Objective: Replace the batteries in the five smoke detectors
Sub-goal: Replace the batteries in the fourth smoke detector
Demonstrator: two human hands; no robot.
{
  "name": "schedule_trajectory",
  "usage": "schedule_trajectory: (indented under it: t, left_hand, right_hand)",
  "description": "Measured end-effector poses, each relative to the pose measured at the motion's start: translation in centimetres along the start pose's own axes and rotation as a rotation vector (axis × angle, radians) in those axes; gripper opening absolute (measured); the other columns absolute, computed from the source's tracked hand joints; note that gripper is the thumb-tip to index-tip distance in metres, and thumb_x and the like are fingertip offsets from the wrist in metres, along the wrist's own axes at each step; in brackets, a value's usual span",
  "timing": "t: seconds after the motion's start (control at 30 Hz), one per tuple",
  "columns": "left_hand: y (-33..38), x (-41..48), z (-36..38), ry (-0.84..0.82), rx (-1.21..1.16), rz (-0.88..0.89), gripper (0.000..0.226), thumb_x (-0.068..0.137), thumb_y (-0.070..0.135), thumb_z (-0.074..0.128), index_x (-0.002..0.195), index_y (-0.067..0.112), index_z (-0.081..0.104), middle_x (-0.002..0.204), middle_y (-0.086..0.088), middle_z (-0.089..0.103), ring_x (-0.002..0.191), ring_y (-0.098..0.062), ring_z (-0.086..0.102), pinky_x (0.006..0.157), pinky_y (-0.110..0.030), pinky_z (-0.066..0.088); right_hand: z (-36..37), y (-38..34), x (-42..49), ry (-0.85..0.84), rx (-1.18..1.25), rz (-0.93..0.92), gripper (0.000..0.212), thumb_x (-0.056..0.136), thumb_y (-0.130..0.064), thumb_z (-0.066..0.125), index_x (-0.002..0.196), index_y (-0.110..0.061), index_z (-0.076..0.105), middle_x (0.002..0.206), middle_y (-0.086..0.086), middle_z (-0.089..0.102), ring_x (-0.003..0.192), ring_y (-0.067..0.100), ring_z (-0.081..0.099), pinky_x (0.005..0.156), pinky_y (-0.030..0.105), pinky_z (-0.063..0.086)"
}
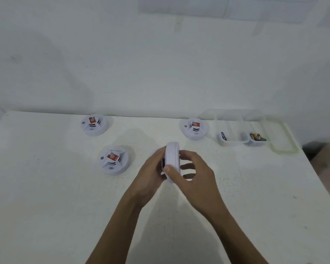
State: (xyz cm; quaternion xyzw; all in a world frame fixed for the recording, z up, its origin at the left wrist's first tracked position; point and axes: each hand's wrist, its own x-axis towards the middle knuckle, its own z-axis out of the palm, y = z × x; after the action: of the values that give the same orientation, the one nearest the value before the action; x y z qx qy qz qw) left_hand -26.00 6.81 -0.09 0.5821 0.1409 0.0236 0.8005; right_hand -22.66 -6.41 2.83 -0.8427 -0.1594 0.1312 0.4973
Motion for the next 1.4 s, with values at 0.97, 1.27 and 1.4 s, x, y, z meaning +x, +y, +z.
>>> schedule_trajectory:
  t: [0.97,1.27,1.4]
  left_hand:
    - [2.5,-2.3,-1.4,0.007,0.235,0.063,0.031,0.091,0.015,0.059,0.120,0.028,0.061,0.113,0.000,0.066,0.098,-0.015,0.067,0.067,-0.027,0.057]
    - [2.4,-2.2,-1.5,0.018,0.254,0.056,0.036,0.088,0.020,0.062,0.121,0.033,0.059,0.111,0.001,0.067,0.098,-0.015,0.067,0.069,-0.030,0.058]
    - [2.4,-2.2,-1.5,0.020,0.254,0.056,0.035,0.088,0.019,0.062,0.120,0.034,0.059,0.110,0.002,0.067,0.097,-0.013,0.067,0.067,-0.028,0.057]
  right_hand:
    - [-2.4,3.5,-0.2,-0.079,0.686,0.262,0.028,0.101,-0.015,0.040,0.122,-0.010,0.059,0.114,0.012,0.068,0.098,0.029,0.068,0.075,0.045,0.059]
    - [-2.4,3.5,-0.4,-0.083,0.698,0.240,0.029,0.101,-0.016,0.038,0.120,-0.012,0.060,0.113,0.009,0.069,0.098,0.028,0.068,0.075,0.045,0.059]
    - [-2.4,3.7,-0.4,-0.091,0.710,0.241,0.028,0.101,-0.016,0.039,0.121,-0.011,0.059,0.113,0.009,0.068,0.099,0.028,0.068,0.075,0.043,0.059]
